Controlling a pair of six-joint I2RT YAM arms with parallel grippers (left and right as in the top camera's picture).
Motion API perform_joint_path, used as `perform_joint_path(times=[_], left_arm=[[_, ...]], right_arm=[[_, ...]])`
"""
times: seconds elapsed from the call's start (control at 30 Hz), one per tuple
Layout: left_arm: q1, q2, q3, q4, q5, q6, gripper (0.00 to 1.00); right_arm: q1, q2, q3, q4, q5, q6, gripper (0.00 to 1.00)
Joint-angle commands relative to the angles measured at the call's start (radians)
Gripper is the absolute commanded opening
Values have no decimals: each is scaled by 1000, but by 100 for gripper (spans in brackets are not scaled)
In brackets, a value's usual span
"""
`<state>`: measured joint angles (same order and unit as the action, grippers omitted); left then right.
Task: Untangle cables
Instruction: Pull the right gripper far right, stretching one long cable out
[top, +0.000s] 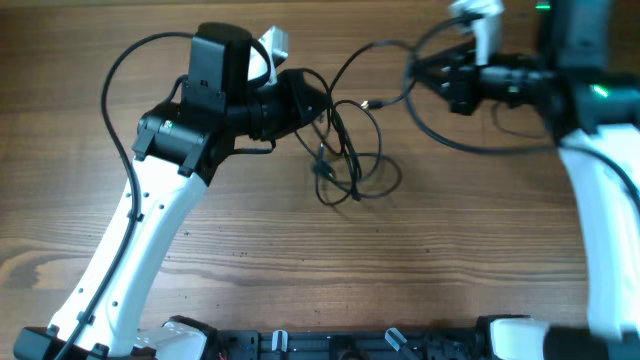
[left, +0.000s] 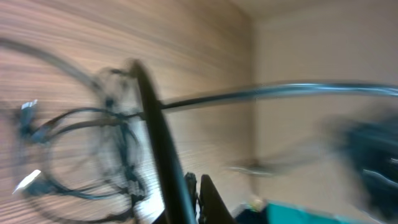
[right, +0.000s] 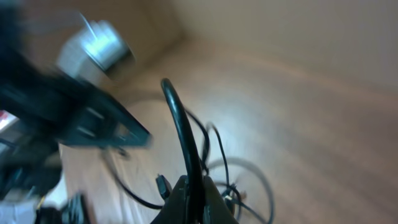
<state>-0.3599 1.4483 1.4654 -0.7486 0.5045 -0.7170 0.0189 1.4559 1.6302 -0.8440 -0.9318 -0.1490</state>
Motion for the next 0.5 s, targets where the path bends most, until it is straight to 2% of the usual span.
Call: perform_joint_path(times=[0.0,0.2,0.47], left_arm=[[5,-1,8,-78,-321,33,4],[5,15,6,-219,-584,34,4],[9,111,6,-353,-869,34,4]], right_arm=[[-87,-136,38,45,-57,212,4],[-315,-251,38,92,64,490,4],[-521,-190,38,-48,216,514,4]])
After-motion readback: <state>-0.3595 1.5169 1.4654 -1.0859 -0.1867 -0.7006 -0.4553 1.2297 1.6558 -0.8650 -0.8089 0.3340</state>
